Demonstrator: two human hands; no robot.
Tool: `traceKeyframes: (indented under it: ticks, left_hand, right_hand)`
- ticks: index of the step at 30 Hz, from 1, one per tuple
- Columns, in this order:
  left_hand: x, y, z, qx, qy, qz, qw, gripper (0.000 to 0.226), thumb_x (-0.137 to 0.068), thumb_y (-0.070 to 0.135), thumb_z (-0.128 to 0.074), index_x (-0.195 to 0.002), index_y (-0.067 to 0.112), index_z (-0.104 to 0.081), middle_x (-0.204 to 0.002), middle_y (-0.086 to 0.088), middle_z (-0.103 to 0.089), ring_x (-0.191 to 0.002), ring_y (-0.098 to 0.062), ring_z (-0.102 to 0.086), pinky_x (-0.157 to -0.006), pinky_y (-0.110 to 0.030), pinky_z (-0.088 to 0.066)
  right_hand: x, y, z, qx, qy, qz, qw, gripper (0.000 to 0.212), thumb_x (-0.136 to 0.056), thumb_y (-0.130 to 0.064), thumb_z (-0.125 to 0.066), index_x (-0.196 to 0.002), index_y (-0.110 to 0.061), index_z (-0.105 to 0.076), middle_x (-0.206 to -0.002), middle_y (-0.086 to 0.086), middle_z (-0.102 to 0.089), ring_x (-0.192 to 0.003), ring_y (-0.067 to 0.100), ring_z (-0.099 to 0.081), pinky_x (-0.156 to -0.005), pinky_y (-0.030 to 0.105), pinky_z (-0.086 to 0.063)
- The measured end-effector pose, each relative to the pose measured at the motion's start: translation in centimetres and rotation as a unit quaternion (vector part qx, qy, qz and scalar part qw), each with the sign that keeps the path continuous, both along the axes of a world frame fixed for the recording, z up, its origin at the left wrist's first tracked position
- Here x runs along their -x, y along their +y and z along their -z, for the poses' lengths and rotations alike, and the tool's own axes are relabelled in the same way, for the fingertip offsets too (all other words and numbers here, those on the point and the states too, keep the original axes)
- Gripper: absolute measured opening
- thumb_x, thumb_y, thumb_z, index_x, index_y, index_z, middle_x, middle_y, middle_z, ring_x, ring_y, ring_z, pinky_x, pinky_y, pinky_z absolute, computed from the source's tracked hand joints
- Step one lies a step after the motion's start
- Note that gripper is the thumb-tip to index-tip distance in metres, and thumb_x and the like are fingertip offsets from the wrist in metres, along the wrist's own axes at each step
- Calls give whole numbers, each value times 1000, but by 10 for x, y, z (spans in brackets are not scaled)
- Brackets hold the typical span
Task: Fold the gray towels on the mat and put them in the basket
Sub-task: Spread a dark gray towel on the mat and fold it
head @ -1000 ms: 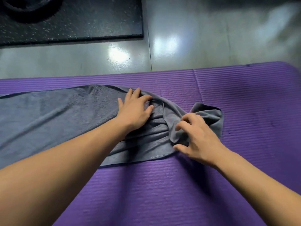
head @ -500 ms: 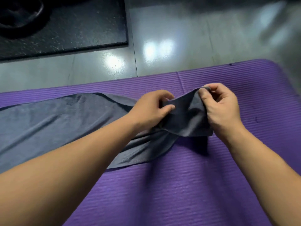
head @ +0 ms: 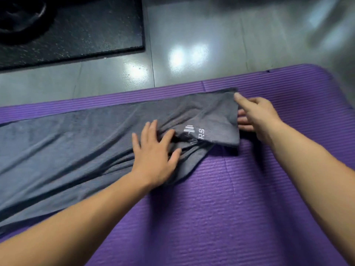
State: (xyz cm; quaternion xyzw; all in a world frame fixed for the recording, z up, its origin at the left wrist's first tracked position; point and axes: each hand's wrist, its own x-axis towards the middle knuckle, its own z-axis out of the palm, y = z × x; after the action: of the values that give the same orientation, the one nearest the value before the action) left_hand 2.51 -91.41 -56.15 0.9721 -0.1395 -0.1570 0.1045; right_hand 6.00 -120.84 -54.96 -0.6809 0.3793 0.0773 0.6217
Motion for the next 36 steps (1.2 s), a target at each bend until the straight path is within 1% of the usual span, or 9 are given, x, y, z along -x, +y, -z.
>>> traceKeyframes:
  ticks: [4,10,13,17,19,23,29,33,36]
  left_hand:
    - [12,18,18,-42,88,-8,995,86,-80,79,-7,-159,46,-1,-169,-4,15,-154,-24,23,-120,-64,10]
    - [11,18,17,-13,97,-21,995,85,-79,80,-8,-158,49,-8,-170,-3,14,-154,-21,23,-120,-60,14]
    - [11,22,15,4,92,-11,996,88,-77,81,-7,-159,47,-12,-170,-1,11,-154,-18,21,-122,-57,13]
    - [19,30,12,39,67,5,997,87,-80,79,-12,-159,43,-15,-171,-2,6,-155,-16,18,-123,-53,11]
    - [25,33,9,52,65,5,997,87,-81,79,-14,-160,40,-15,-171,0,2,-155,-14,15,-124,-52,9]
    - [30,39,0,56,86,1,995,88,-81,78,-12,-159,38,-21,-171,1,-6,-156,-12,8,-125,-50,7]
    - [48,43,-11,135,3,37,990,65,-93,59,-33,-143,22,-53,-161,-6,-35,-153,-23,-24,-123,-53,-20]
    - [65,54,-5,109,-25,61,992,49,-93,47,-43,-129,19,-63,-145,-10,-50,-135,-33,-47,-110,-52,-41]
    - [72,65,-1,80,-15,43,996,50,-91,48,-44,-125,19,-65,-135,-8,-55,-124,-32,-53,-104,-49,-46]
  right_hand:
    - [62,10,-1,58,72,-108,990,46,-81,-59,-74,-89,-14,-65,-74,3,-65,-61,13,-59,-57,27,-51]
    - [72,31,9,195,-4,-111,975,26,-81,-30,-80,-70,-15,-61,-62,-5,-62,-59,18,-60,-65,42,-57]
    - [73,34,6,253,-130,-32,958,11,-85,-26,-74,-81,-22,-64,-86,-3,-69,-77,9,-63,-77,26,-53]
    - [65,35,5,151,-215,20,965,11,-95,-25,-63,-87,-25,-54,-73,-3,-56,-59,5,-47,-57,26,-41]
    - [60,34,7,124,-198,24,972,14,-97,-31,-57,-87,-25,-49,-67,5,-50,-56,14,-41,-52,35,-33]
    - [61,22,-4,276,-76,-19,958,17,-100,-33,-56,-93,-18,-59,-82,-2,-60,-77,16,-54,-67,28,-32]
    - [105,12,2,23,-103,-43,993,74,-63,-77,-75,-82,-6,-68,-79,10,-66,-74,18,-55,-70,39,-47]
    - [142,10,17,145,-87,-221,961,54,-67,-59,-72,-89,-10,-69,-85,11,-73,-73,16,-61,-73,40,-50]
    - [148,10,20,140,-122,-157,970,37,-80,-51,-76,-91,-16,-68,-84,2,-74,-75,24,-66,-74,43,-52]
